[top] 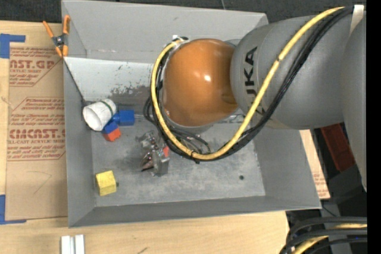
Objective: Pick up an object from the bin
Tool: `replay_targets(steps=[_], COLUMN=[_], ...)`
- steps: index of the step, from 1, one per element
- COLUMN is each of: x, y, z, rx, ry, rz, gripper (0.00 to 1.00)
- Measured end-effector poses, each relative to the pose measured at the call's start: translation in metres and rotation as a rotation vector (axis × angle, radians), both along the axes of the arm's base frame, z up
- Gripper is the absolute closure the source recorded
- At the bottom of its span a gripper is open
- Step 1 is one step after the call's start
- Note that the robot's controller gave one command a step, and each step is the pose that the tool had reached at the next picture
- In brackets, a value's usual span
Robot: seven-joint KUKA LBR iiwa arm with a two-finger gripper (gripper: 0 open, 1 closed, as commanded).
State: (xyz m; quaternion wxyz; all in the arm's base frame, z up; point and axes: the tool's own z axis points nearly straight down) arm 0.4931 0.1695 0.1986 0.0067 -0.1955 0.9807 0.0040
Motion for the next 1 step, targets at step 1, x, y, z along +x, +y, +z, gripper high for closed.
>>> replay_targets(steps=[1], x=[0.0014], y=[-0.0004], z=[0.0654], rx=[0.002], ry=[-0.003], rz=[-0.029], gripper=[1.0])
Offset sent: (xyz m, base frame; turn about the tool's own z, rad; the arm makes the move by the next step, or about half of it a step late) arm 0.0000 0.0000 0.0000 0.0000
